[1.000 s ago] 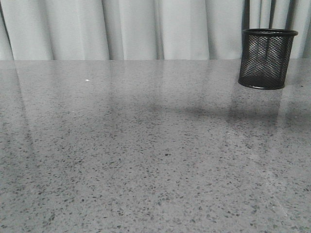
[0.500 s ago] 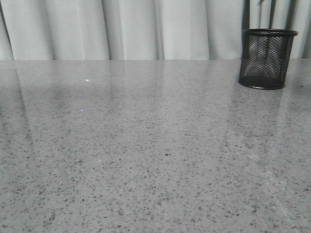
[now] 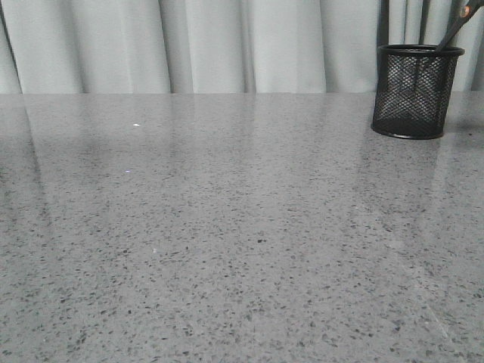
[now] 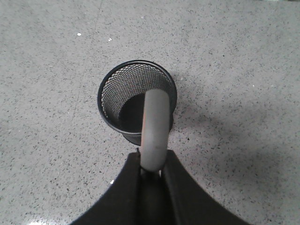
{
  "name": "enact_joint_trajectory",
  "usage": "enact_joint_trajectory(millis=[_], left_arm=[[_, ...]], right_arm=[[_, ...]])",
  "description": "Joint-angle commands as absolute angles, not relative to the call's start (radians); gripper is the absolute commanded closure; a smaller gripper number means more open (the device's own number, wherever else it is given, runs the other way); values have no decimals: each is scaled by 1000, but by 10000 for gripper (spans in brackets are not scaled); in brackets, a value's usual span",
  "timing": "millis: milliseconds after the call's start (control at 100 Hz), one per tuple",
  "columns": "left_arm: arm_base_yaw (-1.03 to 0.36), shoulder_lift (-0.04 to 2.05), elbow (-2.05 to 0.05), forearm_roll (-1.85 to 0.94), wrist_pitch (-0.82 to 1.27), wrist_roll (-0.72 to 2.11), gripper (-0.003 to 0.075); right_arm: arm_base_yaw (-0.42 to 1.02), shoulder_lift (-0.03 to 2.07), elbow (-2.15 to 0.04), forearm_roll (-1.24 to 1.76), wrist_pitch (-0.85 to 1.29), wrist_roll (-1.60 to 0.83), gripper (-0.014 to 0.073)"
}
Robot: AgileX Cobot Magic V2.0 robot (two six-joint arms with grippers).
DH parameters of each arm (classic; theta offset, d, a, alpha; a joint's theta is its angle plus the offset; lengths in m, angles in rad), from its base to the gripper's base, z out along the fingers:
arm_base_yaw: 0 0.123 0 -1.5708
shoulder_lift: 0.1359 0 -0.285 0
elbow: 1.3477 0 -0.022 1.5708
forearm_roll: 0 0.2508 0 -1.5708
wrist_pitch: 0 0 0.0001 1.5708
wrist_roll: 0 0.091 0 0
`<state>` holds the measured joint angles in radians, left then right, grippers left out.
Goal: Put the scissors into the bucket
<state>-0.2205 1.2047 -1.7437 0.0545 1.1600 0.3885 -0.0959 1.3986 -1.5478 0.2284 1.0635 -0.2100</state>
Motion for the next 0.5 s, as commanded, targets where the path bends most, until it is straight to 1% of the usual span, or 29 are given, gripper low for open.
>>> enact_joint_trajectory(millis=[0, 190, 490], left_arm=[[-218, 1187, -1772, 35, 1095, 375, 302], [-218, 1193, -1772, 35, 1095, 375, 302], [-218, 1193, -1772, 35, 1077, 377, 302]], right_arm=[[-103, 1404, -1606, 230, 1025, -207, 650], [-97, 1478, -1683, 234, 1088, -207, 650], [-97, 1553, -1731, 269, 1099, -224, 643]])
